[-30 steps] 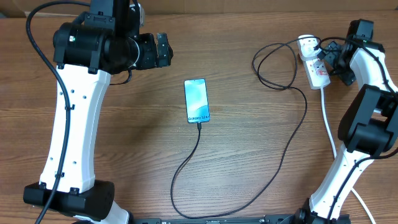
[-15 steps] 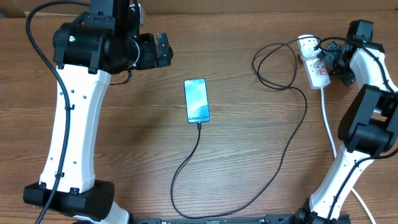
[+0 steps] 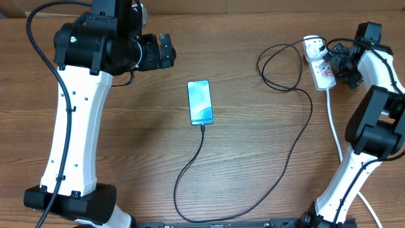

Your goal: Plug charger to phone and switch on socket

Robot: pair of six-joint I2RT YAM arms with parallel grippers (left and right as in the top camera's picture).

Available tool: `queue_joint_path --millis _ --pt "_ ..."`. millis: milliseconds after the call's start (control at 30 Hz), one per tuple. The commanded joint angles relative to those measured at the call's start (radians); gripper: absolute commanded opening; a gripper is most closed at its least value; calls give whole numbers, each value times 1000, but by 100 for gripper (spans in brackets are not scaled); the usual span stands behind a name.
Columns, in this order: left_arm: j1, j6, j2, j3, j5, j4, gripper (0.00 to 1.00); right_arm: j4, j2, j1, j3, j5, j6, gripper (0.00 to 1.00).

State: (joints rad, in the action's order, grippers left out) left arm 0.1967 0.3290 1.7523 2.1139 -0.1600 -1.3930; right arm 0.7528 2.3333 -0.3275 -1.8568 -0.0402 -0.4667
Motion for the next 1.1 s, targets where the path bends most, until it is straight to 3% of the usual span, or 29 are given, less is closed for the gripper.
queue_joint_path --millis 0,1067 --pt "6 -23 -13 3 11 -2 100 19 35 7 5 62 76 100" --pt "6 -23 -13 3 11 -2 100 58 37 7 5 95 76 100"
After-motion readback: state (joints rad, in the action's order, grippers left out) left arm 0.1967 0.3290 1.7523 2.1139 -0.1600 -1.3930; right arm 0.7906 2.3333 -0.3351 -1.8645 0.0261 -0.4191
